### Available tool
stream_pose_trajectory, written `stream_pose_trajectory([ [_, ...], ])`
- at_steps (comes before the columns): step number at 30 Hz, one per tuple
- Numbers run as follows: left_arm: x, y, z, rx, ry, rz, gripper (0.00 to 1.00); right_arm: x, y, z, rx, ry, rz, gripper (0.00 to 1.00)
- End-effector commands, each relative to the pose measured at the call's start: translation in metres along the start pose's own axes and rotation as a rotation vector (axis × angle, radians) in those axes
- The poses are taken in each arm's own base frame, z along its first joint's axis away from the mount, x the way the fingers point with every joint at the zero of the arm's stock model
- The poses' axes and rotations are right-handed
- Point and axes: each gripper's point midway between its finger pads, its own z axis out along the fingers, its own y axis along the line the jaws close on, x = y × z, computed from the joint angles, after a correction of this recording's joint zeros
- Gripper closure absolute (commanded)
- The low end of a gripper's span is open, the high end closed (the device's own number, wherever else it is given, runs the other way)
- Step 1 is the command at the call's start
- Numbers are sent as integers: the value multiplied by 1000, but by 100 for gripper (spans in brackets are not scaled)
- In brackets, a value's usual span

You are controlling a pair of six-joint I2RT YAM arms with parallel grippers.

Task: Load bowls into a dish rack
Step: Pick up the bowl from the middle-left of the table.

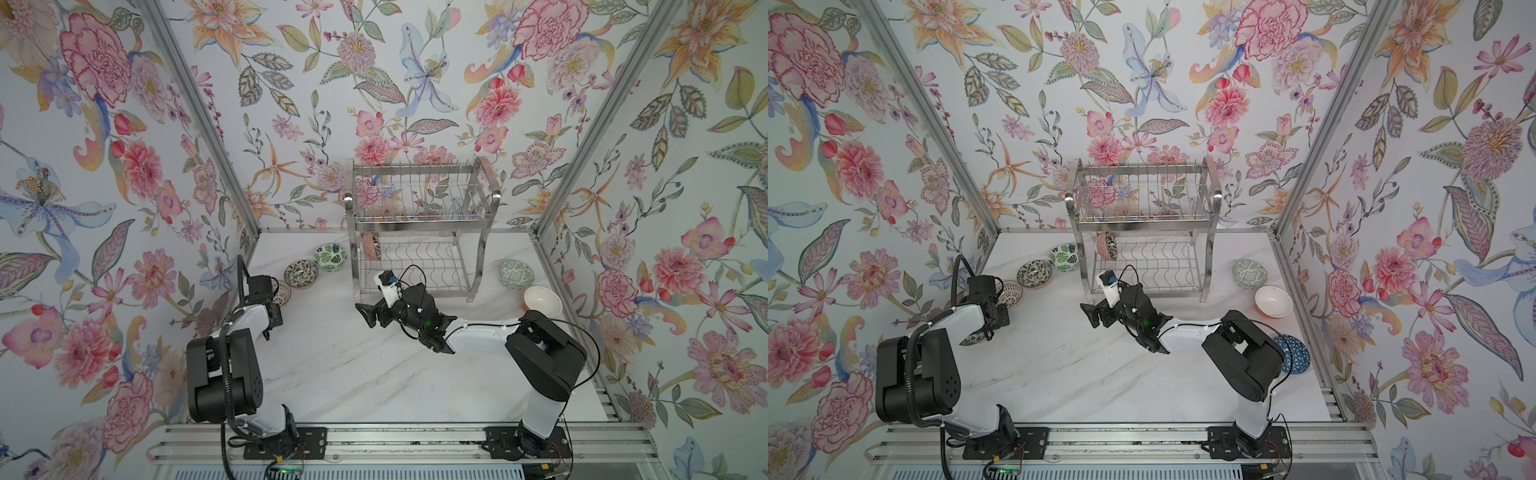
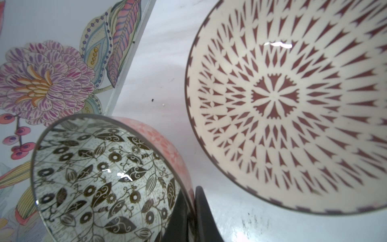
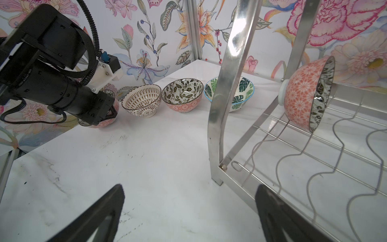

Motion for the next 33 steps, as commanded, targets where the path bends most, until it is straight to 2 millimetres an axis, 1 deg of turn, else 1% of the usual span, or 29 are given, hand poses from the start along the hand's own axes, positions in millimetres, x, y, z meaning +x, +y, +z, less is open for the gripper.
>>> stream_pose_trajectory([
  [1, -3, 17, -14, -62, -33, -31, 100, -15, -2, -8, 4, -41, 10, 1],
  [6, -12, 26, -28, -91, -78, -49, 100, -12, -2, -8, 4, -28, 10, 1],
  [9, -18, 32, -37, -109, -100, -75, 100, -15, -2, -8, 5, -32, 3, 1],
  [12, -29, 37, -52, -105, -151, -109, 100, -18, -2, -9, 8, -34, 1, 1],
  [17, -51, 30, -81, -17, -223, -154, 100, -24, -3, -12, 21, -25, -19, 1],
  [19, -59, 22, -93, 26, -245, -155, 100, -25, -5, -13, 37, -9, -33, 1],
  [22, -69, 3, -113, 89, -275, -117, 100, -28, -11, -17, 76, 15, -61, 1],
  [24, -76, -17, -131, 128, -306, -60, 100, -30, -16, -22, 109, 28, -80, 1],
  [26, -76, -37, -143, 164, -317, -1, 100, -33, -23, -28, 150, 38, -99, 1],
  [29, -66, -64, -152, 209, -299, 77, 100, -36, -34, -39, 220, 62, -125, 1],
  [33, -40, -97, -151, 262, -251, 175, 100, -38, -55, -57, 319, 93, -123, 1],
])
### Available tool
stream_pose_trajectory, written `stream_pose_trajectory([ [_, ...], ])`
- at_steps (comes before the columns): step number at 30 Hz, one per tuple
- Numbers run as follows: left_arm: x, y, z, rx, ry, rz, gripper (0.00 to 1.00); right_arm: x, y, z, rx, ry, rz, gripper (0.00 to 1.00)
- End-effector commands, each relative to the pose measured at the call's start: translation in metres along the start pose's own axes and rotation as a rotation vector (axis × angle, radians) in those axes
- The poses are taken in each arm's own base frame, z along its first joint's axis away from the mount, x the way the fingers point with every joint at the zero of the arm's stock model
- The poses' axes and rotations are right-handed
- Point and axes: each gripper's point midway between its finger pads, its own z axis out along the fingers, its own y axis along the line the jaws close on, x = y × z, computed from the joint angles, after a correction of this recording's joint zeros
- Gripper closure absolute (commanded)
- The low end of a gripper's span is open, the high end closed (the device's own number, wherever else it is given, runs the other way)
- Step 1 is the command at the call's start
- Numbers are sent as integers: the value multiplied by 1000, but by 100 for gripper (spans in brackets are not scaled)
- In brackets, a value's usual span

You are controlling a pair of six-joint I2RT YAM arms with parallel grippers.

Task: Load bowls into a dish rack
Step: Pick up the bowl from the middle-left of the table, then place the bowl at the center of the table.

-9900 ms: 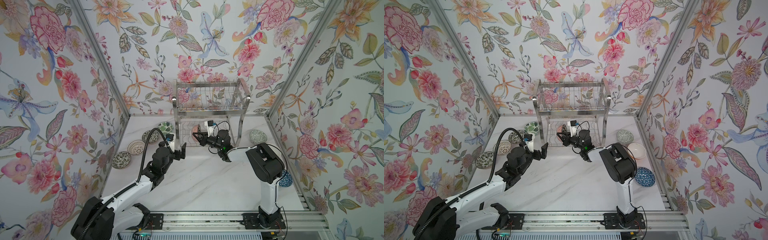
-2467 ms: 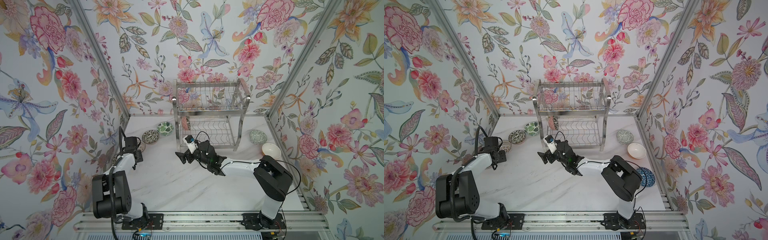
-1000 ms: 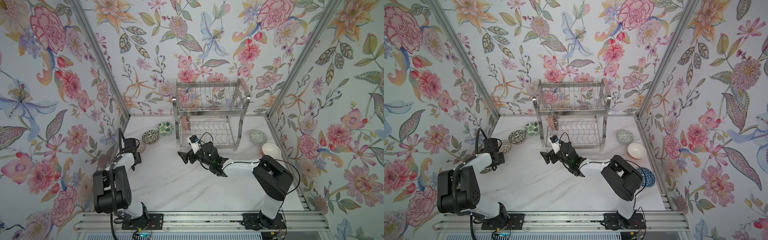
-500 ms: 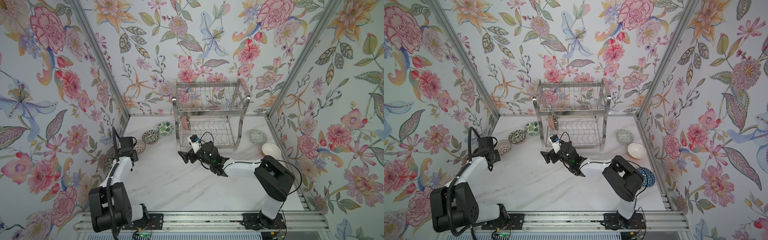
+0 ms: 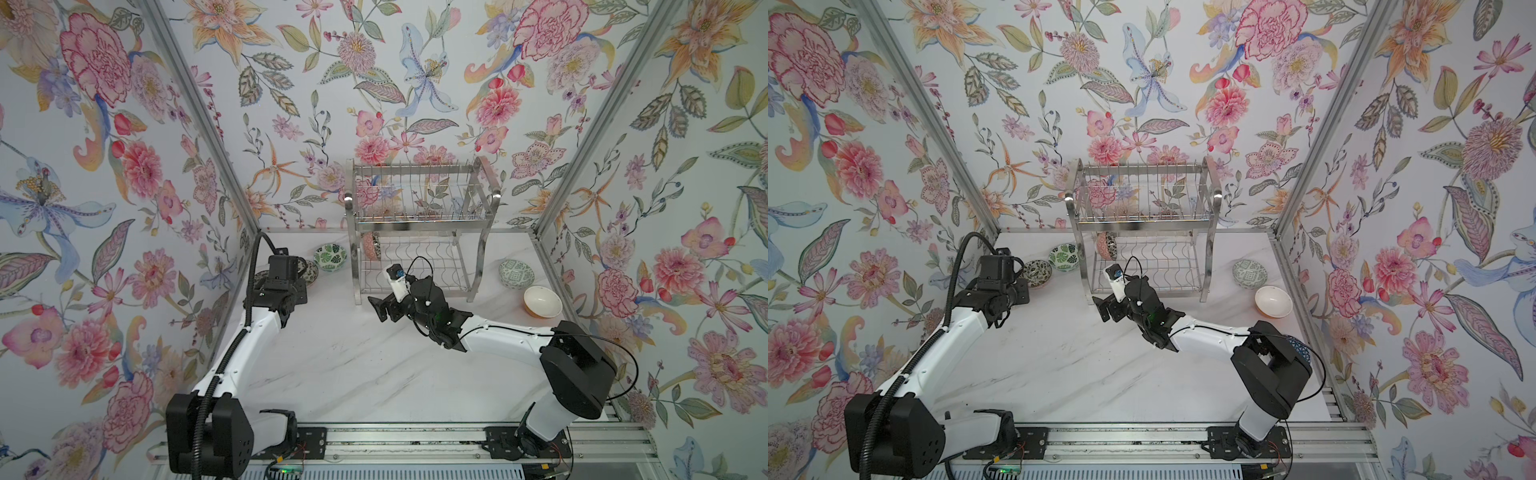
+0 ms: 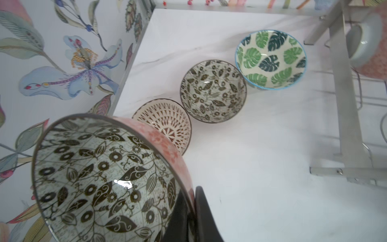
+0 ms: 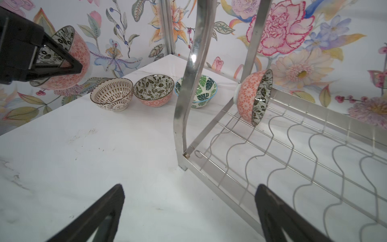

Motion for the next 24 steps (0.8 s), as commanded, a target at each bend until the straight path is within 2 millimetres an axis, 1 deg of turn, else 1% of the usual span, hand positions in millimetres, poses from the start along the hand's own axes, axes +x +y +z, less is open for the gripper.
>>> stream_pose_trajectory([
  [1, 17, -18, -3, 33, 47, 59, 100, -7, -30, -15, 128, 28, -12, 1],
  [3, 33, -31, -2, 55, 79, 95, 100, -6, -43, -22, 171, 29, 2, 1],
  [5, 46, -42, -1, 75, 97, 117, 100, -5, -53, -29, 203, 27, 13, 1],
  [7, 57, -57, 0, 110, 111, 142, 100, -5, -61, -35, 229, 25, 19, 1],
  [10, 76, -82, 2, 174, 148, 178, 100, -2, -73, -44, 260, 33, 37, 1],
  [12, 87, -104, 1, 231, 158, 208, 100, 2, -83, -49, 279, 52, 63, 1],
  [16, 100, -147, -6, 305, 159, 279, 100, 9, -99, -59, 315, 75, 84, 1],
  [21, 107, -198, -18, 374, 153, 371, 100, 12, -118, -74, 364, 83, 107, 1],
  [24, 109, -224, -21, 397, 149, 415, 100, 13, -128, -83, 383, 81, 135, 1],
])
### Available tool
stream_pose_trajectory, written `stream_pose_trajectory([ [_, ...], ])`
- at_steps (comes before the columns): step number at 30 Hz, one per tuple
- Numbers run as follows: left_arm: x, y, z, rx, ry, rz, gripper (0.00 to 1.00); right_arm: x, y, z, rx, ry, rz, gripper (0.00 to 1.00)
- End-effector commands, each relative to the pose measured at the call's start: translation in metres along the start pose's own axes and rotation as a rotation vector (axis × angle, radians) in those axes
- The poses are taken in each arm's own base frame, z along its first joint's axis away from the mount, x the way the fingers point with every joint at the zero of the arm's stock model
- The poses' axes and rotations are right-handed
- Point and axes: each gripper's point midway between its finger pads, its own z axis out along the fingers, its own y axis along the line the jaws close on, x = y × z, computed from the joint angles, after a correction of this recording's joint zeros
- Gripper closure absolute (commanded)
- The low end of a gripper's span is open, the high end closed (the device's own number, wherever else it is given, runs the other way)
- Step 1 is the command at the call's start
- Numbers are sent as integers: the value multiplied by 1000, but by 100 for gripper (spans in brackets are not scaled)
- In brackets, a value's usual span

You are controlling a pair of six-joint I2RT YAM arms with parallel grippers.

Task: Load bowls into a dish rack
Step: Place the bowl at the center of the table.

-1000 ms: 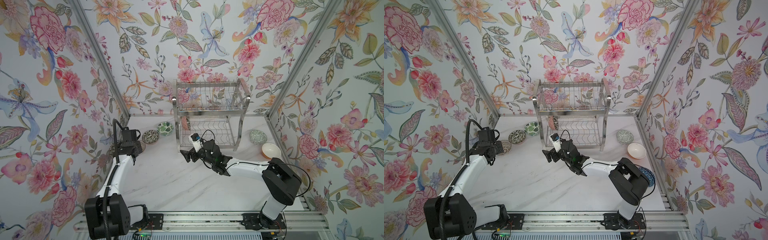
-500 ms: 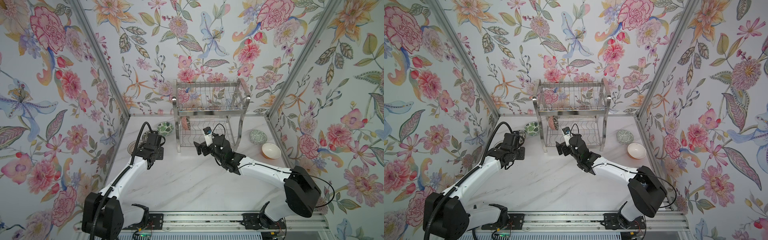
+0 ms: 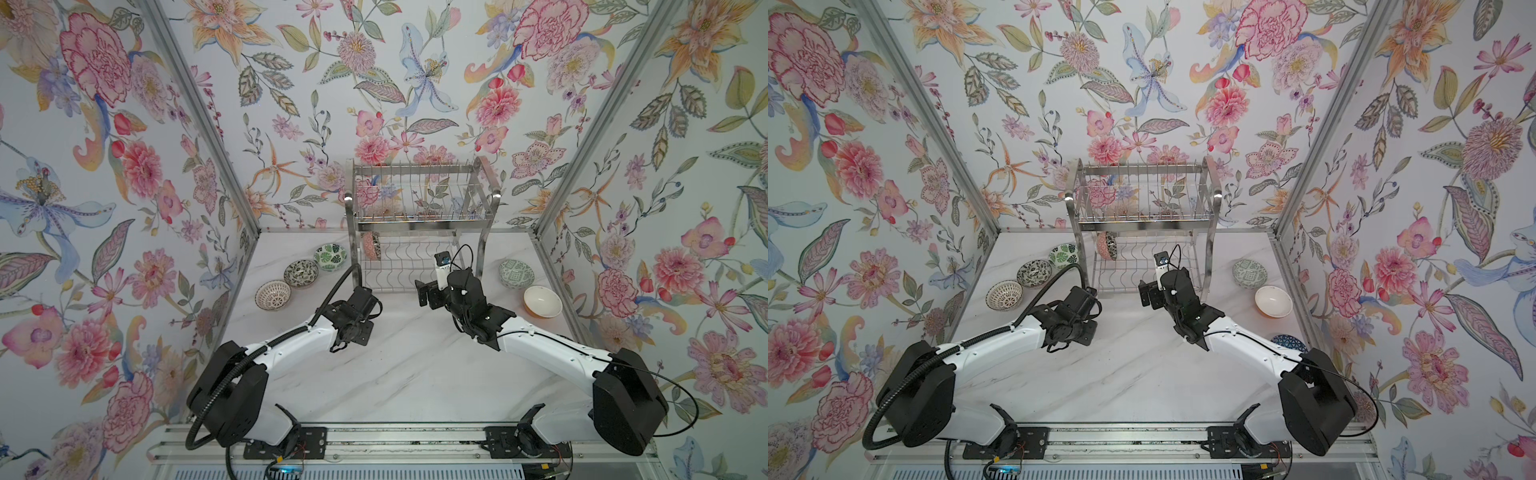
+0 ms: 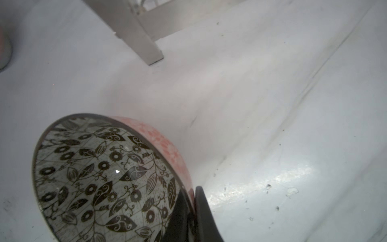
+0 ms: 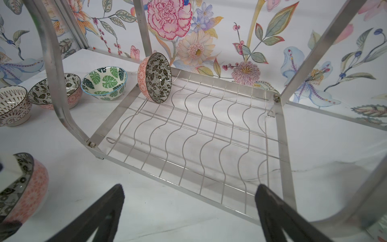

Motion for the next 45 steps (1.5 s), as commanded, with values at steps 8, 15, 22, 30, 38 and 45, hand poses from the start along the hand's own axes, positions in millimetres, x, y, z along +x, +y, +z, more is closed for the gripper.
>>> stream_pose_trajectory([
  [8, -50, -74, 10, 61, -70, 103, 100, 14, -55, -21, 90, 30, 149, 1],
  [15, -58, -116, 22, 63, -53, 202, 100, 20, -78, -32, 138, 26, 194, 1],
  [22, -63, -122, 33, 44, -45, 219, 81, 23, -87, -34, 165, 43, 207, 1],
  [30, -78, -113, 17, 0, -88, 224, 54, 27, -97, -37, 205, 63, 210, 1],
  [38, -94, -88, -20, -68, -161, 226, 38, 25, -102, -40, 209, 59, 230, 1],
  [45, -99, -43, -55, -69, -252, 129, 15, 23, -94, -37, 168, 64, 238, 1],
])
